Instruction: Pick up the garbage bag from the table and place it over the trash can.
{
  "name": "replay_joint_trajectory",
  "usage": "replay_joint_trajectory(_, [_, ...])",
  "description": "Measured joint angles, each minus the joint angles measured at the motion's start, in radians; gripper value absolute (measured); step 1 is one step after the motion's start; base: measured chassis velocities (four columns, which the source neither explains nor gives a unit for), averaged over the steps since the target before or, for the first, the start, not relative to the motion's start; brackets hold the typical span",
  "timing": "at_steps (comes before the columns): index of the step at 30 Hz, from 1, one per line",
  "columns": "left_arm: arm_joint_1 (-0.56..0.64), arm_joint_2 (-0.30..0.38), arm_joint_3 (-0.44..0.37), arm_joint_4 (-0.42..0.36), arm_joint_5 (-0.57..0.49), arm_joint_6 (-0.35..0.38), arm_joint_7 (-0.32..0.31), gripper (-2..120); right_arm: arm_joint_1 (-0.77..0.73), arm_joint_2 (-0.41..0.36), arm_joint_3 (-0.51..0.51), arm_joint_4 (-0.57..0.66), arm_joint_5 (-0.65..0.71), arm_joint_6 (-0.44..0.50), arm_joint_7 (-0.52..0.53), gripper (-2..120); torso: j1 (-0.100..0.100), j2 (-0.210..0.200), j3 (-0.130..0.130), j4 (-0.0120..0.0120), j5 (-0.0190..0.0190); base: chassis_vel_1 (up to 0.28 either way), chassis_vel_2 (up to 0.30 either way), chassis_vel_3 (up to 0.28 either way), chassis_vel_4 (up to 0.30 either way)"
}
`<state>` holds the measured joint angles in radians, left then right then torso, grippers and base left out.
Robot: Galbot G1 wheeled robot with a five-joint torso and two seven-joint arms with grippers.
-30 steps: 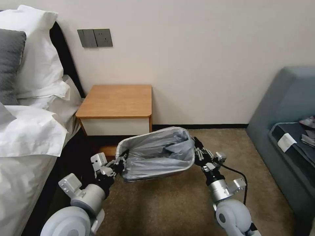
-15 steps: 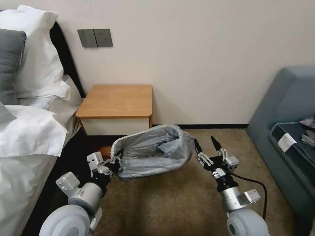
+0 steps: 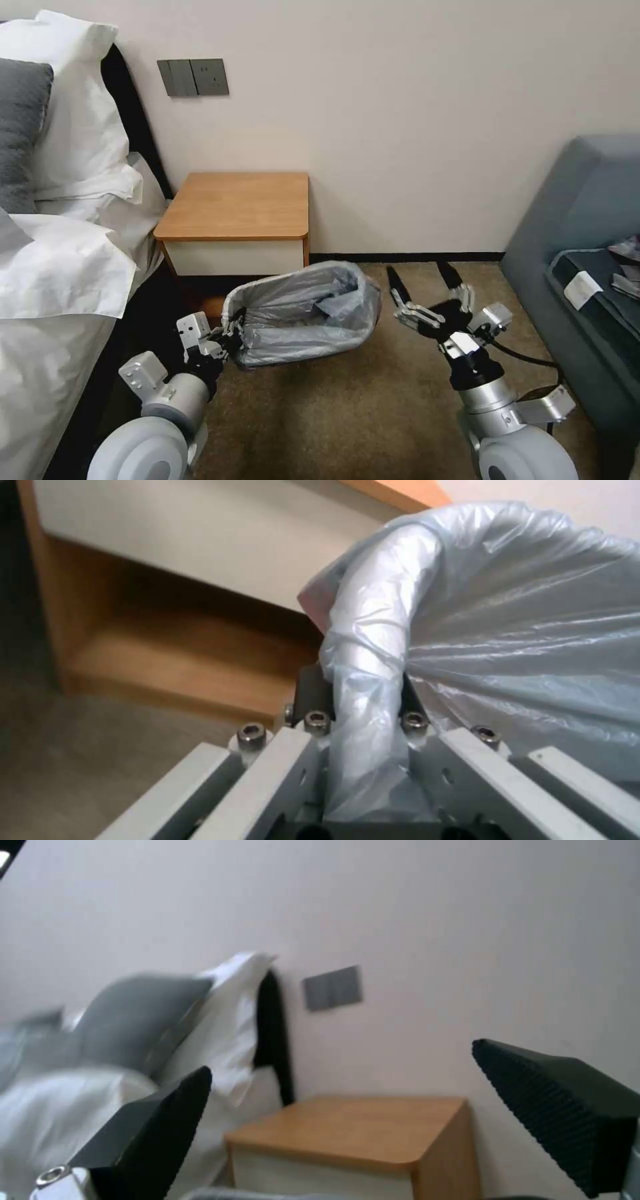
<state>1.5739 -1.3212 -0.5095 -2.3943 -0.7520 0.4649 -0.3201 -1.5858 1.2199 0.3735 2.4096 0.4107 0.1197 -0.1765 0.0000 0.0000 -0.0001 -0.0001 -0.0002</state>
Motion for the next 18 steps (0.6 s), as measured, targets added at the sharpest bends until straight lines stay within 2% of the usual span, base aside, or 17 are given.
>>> replay_joint_trajectory(1, [-0.025,0.031,0.027,0.032,0.147,-0.013,0.037,2,0.036,-0.120,-0.033,0.031,-0.180,-0.049,-0.011,99,0.000,0.000,0.000,0.0000,0.0001,0.000,0.000,0.000,0.000])
replay_joint_trajectory(2, [-0.028,0.038,0.034,0.040,0.199,-0.020,0.057,2,0.057,-0.174,-0.035,0.036,-0.214,-0.074,-0.010,96,0.000,0.000,0.000,-0.0003,0.0003,0.000,0.000,0.000,0.000])
replay_joint_trajectory(3, [-0.028,0.038,0.034,0.040,0.199,-0.020,0.057,2,0.057,-0.174,-0.035,0.036,-0.214,-0.074,-0.010,96,0.000,0.000,0.000,-0.0003,0.0003,0.000,0.000,0.000,0.000])
replay_joint_trajectory(7, [-0.015,0.039,0.047,0.043,0.344,-0.037,0.097,2,0.149,-0.416,-0.106,0.059,-0.205,-0.240,0.047,78,0.000,0.000,0.000,0.0003,0.0003,0.000,0.000,0.000,0.000])
replay_joint_trajectory(8, [-0.015,0.039,0.047,0.043,0.344,-0.037,0.097,2,0.149,-0.416,-0.106,0.059,-0.205,-0.240,0.047,78,0.000,0.000,0.000,0.0003,0.0003,0.000,0.000,0.000,0.000])
replay_joint_trajectory(10, [-0.012,0.031,0.053,0.043,0.389,-0.041,0.107,2,0.223,-0.506,-0.172,0.061,-0.175,-0.320,0.077,68,0.000,0.000,0.000,0.0001,0.0002,0.000,0.000,0.000,0.000])
replay_joint_trajectory(11, [-0.012,0.031,0.053,0.043,0.389,-0.041,0.107,2,0.223,-0.506,-0.172,0.061,-0.175,-0.320,0.077,68,0.000,0.000,0.000,0.0001,0.0002,0.000,0.000,0.000,0.000])
replay_joint_trajectory(14, [-0.013,0.019,0.058,0.052,0.418,-0.044,0.115,2,0.389,-0.566,-0.293,0.034,-0.101,-0.433,0.118,53,0.000,0.000,0.000,0.0000,0.0003,0.000,0.000,0.000,0.000])
replay_joint_trajectory(15, [-0.013,0.019,0.058,0.052,0.418,-0.044,0.115,2,0.389,-0.566,-0.293,0.034,-0.101,-0.433,0.118,53,0.000,0.000,0.000,0.0000,0.0003,0.000,0.000,0.000,0.000])
replay_joint_trajectory(17, [-0.017,0.017,0.060,0.064,0.430,-0.046,0.120,2,0.517,-0.571,-0.398,0.003,-0.050,-0.503,0.143,43,0.000,0.000,0.000,0.0002,0.0002,0.000,0.000,0.000,0.000])
replay_joint_trajectory(18, [-0.017,0.017,0.060,0.064,0.430,-0.046,0.120,2,0.517,-0.571,-0.398,0.003,-0.050,-0.503,0.143,43,0.000,0.000,0.000,0.0002,0.0002,0.000,0.000,0.000,0.000])
